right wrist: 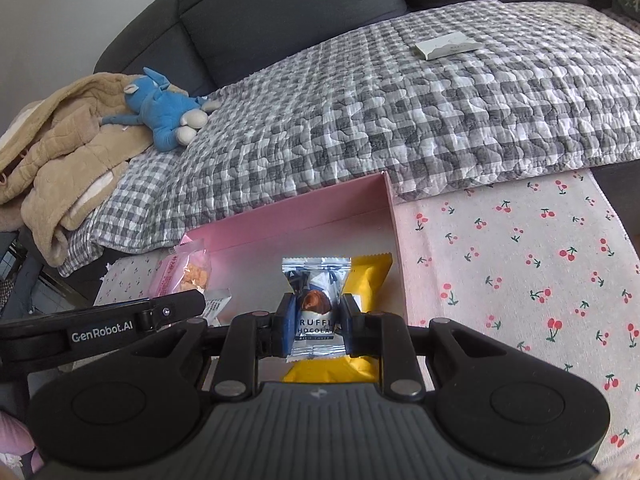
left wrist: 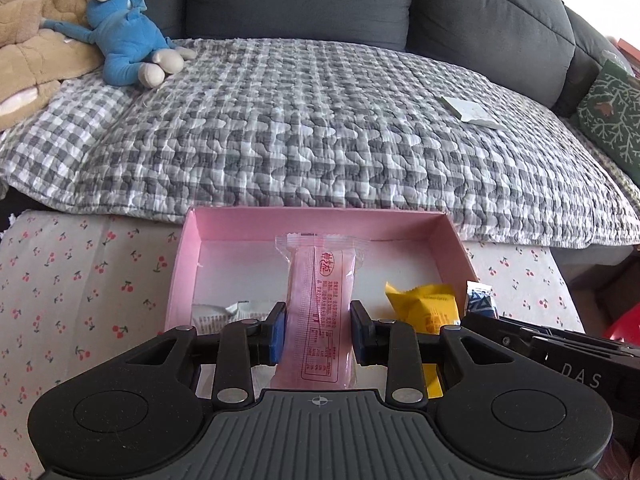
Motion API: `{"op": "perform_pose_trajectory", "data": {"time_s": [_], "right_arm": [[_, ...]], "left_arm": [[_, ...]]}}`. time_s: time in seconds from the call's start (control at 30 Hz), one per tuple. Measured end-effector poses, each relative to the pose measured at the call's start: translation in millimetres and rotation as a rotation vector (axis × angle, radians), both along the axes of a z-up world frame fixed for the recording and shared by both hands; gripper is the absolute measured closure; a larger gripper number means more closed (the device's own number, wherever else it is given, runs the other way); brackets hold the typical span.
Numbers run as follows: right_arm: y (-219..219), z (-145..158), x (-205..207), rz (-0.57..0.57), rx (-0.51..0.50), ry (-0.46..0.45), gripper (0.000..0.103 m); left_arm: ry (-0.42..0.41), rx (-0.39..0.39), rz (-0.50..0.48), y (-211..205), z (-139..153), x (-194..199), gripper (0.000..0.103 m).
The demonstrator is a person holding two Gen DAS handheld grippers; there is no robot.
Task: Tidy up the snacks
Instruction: 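Carry the pink bar into the box and release while the right tool drops the truffle packet there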
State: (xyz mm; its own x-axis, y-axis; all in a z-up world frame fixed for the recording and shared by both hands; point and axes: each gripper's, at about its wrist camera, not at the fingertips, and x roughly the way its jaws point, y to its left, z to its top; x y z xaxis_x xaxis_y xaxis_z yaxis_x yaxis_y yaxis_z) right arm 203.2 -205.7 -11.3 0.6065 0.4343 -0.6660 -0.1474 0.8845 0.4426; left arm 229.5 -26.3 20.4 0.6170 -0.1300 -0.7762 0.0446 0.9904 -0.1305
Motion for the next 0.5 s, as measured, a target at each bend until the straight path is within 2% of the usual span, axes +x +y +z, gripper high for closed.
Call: {"op": "perform_pose_trajectory", "data": {"time_s": [0.23, 0.5], "right_arm": [[-5.7, -6.3, 24.4, -0.011, 0.073, 0.014, 0.082], [-5.5, -19.4, 48.4, -0.045, 0.069, 0.036, 0.082]], "left_arm": [[-0.001, 0.031, -0.012, -14.7, -6.4, 30.5, 0.073], [0.036, 0.055, 0.009, -21.5, -29.0, 50.4, 0.072]]}}
